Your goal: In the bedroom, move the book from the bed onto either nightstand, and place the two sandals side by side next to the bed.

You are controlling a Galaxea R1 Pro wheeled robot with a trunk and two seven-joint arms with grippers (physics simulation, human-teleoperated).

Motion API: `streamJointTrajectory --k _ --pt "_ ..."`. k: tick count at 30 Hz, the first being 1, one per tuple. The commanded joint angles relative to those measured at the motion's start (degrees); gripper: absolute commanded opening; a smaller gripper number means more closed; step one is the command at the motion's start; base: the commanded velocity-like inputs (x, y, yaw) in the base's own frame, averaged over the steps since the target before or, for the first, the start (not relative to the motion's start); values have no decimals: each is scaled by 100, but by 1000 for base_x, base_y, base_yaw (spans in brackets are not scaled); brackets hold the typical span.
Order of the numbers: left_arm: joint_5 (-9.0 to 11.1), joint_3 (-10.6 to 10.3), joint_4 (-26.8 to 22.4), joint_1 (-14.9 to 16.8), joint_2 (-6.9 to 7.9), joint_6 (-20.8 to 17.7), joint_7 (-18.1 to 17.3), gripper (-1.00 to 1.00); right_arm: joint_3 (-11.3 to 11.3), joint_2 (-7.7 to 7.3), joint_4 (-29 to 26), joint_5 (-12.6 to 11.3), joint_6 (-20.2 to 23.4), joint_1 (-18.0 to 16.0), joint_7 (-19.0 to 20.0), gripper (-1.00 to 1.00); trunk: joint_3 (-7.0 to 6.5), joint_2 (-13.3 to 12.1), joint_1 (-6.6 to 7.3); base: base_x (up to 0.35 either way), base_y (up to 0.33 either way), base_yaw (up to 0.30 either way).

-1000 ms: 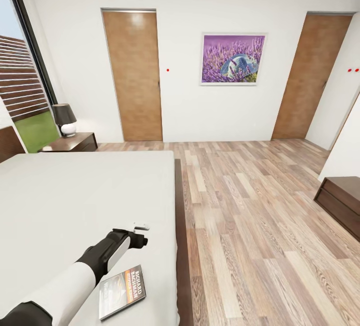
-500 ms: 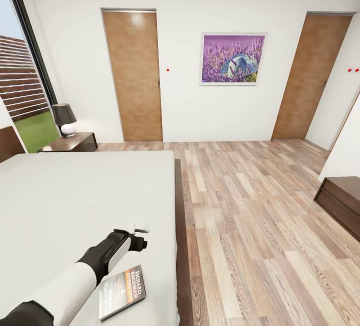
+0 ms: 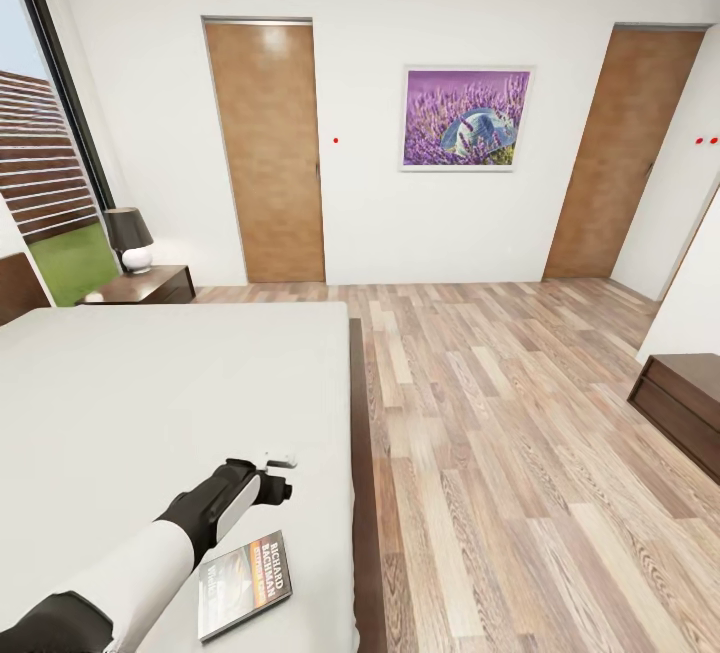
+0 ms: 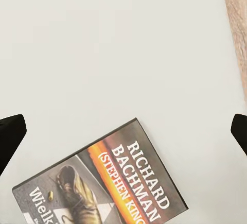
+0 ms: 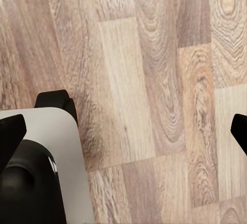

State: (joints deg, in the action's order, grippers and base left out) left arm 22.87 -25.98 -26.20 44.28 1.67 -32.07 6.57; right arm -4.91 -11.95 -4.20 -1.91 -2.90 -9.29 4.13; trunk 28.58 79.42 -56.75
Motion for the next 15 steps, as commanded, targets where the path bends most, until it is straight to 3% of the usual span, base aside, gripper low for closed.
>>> streamJointTrajectory --k 1,15 --pt "61 -43 -10 5 7 -18 43 100 -45 -1 7 -20 -22 -3 35 100 6 3 0 0 0 0" --pt "57 -39 3 10 9 -5 34 100 -45 -1 7 -19 -25 -3 35 100 6 3 0 0 0 0"
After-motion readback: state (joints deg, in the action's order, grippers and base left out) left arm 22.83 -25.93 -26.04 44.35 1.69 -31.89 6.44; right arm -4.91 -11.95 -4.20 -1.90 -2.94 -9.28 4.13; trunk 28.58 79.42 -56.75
